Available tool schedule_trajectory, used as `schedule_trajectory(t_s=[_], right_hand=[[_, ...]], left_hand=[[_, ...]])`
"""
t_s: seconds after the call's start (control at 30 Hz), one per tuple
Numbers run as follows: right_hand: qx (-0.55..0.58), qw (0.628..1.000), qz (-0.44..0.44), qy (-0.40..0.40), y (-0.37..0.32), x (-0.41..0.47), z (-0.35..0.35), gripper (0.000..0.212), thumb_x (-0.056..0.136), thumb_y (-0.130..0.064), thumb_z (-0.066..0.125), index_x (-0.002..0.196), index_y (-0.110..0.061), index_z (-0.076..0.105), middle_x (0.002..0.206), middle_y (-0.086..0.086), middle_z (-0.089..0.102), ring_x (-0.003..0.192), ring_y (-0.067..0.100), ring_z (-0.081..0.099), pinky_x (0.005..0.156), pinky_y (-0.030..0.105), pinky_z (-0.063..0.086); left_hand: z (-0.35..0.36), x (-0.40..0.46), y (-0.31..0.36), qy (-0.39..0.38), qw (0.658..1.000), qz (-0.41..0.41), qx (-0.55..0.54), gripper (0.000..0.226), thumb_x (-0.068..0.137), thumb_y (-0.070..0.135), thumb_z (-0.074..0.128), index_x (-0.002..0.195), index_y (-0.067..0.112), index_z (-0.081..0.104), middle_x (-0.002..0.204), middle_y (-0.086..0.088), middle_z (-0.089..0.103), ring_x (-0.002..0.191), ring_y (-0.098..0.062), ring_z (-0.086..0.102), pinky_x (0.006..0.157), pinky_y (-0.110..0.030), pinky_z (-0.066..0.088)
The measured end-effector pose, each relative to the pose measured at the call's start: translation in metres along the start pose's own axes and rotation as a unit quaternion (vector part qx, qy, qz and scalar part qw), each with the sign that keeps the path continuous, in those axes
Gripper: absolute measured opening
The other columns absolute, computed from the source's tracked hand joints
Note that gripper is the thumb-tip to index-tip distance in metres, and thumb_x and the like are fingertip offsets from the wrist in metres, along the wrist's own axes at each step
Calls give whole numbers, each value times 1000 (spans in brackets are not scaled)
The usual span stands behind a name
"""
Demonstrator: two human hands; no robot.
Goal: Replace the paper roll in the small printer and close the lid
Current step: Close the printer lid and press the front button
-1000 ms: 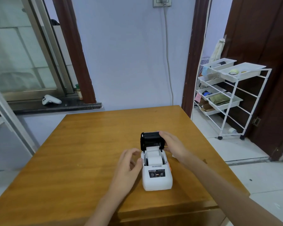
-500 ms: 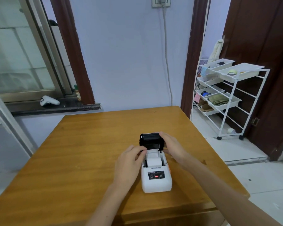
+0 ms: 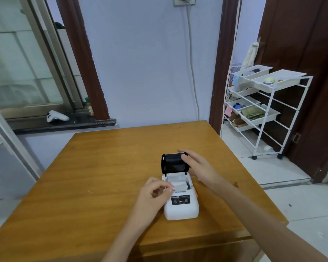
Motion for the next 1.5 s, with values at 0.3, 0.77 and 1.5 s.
schedule_trajectory(t_s=[0.3, 0.77, 1.5], right_hand=[[-105, 993, -56, 2, 14, -17, 0, 22, 100, -30, 47, 98, -26, 69, 101, -6, 70, 94, 10, 65, 86, 35, 53], [-71, 997, -26, 3, 25, -20, 5, 22, 94, -18, 60, 114, -21, 67, 121, -3, 60, 106, 12, 64, 91, 40, 56], [16, 999, 42, 11, 30, -24, 4, 38, 94, -21, 62, 132, -17, 57, 123, -3, 64, 111, 7, 61, 78, 16, 55]], left_hand=[[-3, -6, -7, -4, 1000, 2, -2, 24, 89, 12, 71, 83, 34, 79, 96, -9, 58, 79, -7, 55, 75, -17, 45], [-5, -6, 0, 29, 997, 4, -69, 10, 85, 26, 72, 79, 28, 79, 92, -5, 61, 83, -7, 61, 77, -23, 48], [-1, 19, -9, -14, 993, -74, -86, 43, 94, 22, 66, 134, 34, 53, 139, 3, 58, 128, -8, 55, 104, -25, 47]])
Point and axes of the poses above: each hand's wrist, its own x-axis towards the middle knuckle, its own z-axis out of the palm, y = z × x, the point moved 1 cm from there along x, towards the middle knuckle
